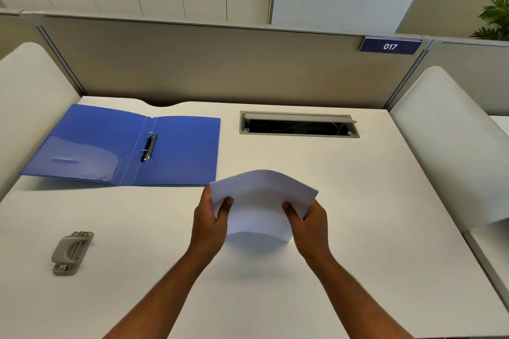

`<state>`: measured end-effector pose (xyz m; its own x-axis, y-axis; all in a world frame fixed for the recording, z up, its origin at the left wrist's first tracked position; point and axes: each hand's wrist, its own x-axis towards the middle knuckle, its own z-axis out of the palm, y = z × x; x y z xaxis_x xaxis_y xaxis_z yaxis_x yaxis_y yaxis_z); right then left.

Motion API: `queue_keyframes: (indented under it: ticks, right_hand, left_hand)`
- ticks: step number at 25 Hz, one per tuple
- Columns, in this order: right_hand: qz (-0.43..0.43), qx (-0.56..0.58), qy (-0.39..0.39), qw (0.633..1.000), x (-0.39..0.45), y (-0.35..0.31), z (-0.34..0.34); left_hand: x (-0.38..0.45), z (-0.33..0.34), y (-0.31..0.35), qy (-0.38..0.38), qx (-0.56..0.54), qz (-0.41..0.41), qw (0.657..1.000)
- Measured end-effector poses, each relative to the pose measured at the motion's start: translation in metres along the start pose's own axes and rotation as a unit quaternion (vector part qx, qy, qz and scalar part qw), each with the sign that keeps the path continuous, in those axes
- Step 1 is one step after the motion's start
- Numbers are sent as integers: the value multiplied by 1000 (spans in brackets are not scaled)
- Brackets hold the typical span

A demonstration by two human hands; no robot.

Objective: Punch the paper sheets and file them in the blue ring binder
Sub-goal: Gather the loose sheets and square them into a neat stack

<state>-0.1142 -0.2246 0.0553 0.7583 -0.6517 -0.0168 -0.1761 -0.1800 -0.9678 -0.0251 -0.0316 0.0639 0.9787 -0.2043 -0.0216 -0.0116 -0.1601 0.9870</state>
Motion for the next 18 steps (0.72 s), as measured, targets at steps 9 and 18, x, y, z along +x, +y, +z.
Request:
queue_keyframes:
  ticks: [9, 18]
  right_hand:
    - [49, -69, -46, 995, -5, 27, -4]
    - [99, 26, -148, 984, 12, 35, -22]
  left_hand:
    - [-4, 2, -17, -35, 58, -33, 997]
    - [9, 3, -13, -42, 152, -117, 981]
